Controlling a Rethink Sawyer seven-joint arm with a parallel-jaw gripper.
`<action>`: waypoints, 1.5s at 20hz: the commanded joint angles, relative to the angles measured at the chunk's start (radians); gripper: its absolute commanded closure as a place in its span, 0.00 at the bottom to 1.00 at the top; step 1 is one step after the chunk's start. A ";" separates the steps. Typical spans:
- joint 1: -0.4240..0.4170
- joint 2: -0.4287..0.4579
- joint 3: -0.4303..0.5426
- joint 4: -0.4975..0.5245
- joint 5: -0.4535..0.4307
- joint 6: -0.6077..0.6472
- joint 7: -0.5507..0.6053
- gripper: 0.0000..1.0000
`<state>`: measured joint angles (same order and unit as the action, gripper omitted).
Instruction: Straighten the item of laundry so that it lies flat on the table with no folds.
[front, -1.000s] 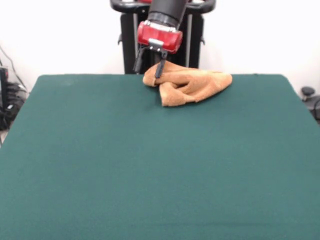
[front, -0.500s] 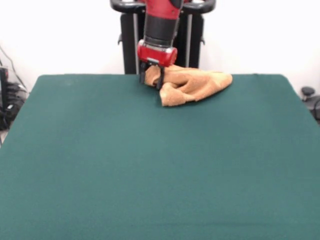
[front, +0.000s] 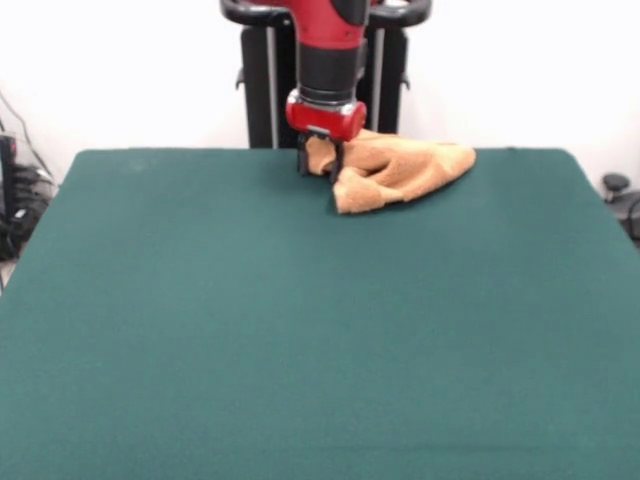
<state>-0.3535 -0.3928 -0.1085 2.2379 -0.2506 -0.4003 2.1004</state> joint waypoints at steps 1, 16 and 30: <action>-0.017 0.047 0.260 -0.056 0.041 0.127 0.184 0.00; -0.074 0.044 0.317 -0.026 0.041 0.153 0.176 1.00; -0.038 0.016 0.275 -0.044 0.026 0.158 0.123 1.00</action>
<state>-0.4544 -0.4064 0.0562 2.2468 -0.2506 -0.3243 2.1004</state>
